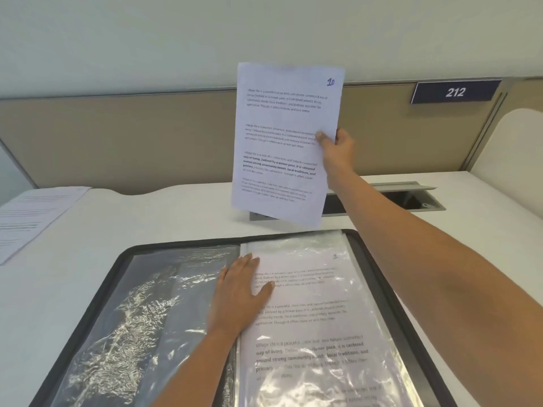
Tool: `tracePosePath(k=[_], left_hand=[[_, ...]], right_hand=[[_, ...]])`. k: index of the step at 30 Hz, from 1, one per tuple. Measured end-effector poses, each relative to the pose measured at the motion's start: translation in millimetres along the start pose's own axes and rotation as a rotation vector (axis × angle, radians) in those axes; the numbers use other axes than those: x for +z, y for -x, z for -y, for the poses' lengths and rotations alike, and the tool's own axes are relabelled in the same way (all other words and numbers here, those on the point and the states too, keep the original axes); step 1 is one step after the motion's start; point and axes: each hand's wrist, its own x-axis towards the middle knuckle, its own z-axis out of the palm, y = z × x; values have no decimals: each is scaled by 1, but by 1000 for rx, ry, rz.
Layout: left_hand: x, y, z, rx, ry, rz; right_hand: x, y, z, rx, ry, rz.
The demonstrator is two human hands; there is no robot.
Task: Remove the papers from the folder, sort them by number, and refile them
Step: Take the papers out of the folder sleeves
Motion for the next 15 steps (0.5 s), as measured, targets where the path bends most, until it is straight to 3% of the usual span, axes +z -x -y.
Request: tracePosePath(k=[5, 11, 15], left_hand=[[-2, 1, -1, 14, 118, -29], [-11, 3, -3, -43, 430, -216], [-39, 4, -7, -329, 821, -411]], right_hand=[[-5, 17, 3, 20, -137, 2], [-13, 44, 5, 129, -248, 56], [-19, 60, 10, 191, -250, 94]])
